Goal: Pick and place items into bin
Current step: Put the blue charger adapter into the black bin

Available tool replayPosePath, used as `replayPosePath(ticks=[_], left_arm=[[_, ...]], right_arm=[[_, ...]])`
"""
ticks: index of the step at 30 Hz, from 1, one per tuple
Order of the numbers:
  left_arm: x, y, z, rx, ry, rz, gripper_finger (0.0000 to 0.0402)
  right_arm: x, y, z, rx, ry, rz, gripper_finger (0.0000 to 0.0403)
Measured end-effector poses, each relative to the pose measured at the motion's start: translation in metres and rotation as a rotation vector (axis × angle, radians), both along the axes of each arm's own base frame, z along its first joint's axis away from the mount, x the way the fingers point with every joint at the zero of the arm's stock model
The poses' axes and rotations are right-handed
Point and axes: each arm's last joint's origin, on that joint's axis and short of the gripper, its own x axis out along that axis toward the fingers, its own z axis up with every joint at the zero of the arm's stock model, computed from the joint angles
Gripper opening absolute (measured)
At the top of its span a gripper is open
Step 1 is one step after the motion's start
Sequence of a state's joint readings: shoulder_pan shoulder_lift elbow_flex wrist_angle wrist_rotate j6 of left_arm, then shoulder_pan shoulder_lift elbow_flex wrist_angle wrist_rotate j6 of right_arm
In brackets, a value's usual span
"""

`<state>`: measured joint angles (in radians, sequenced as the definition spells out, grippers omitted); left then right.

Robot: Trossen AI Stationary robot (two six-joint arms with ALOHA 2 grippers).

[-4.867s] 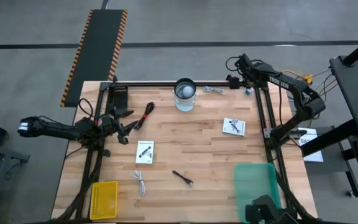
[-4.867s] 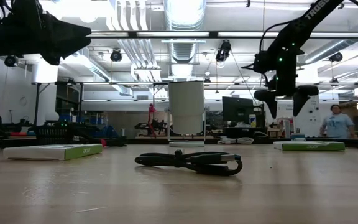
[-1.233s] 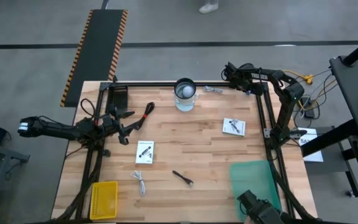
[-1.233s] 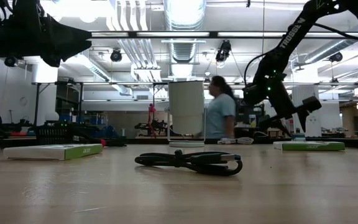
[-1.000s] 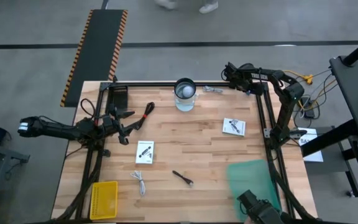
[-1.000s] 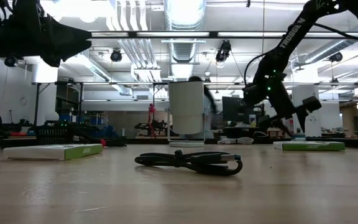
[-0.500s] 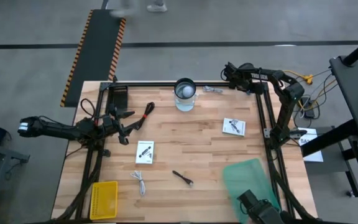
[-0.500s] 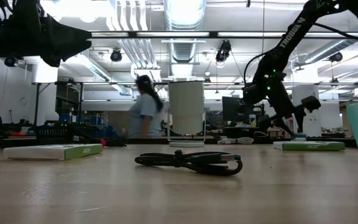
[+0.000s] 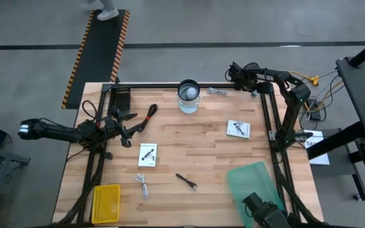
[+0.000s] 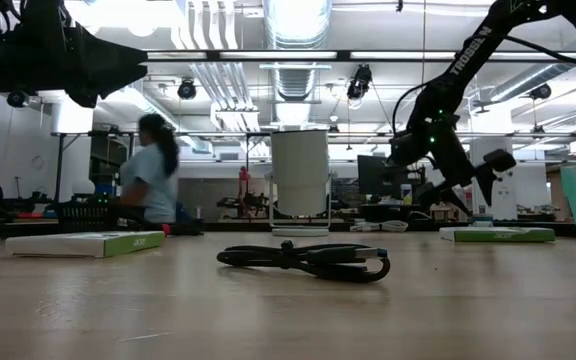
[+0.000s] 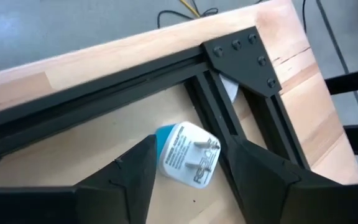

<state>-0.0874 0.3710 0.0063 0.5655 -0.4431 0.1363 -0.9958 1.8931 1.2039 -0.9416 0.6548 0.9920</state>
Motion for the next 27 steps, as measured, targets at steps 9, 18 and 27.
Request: replayPosePath(ticks=[9,18,27], left_arm=[[0.0000,0.0000,-0.0001,0.001,0.001,0.000,0.0222],[0.0001,0.0000,-0.0007,0.001,0.008,0.000,0.0222],[0.0001,0.0000,-0.0007,0.001,0.008,0.000,0.0222]], right_arm=[[-0.0007,-0.0023,-0.0005,-0.040,0.007,-0.024,0.0164],[-0.0008,-0.0019,-0.0006,-0.026,0.009,-0.013,0.0112],[-0.0006,-0.0011,-0.0012,0.003,-0.005,-0.002,0.0062]])
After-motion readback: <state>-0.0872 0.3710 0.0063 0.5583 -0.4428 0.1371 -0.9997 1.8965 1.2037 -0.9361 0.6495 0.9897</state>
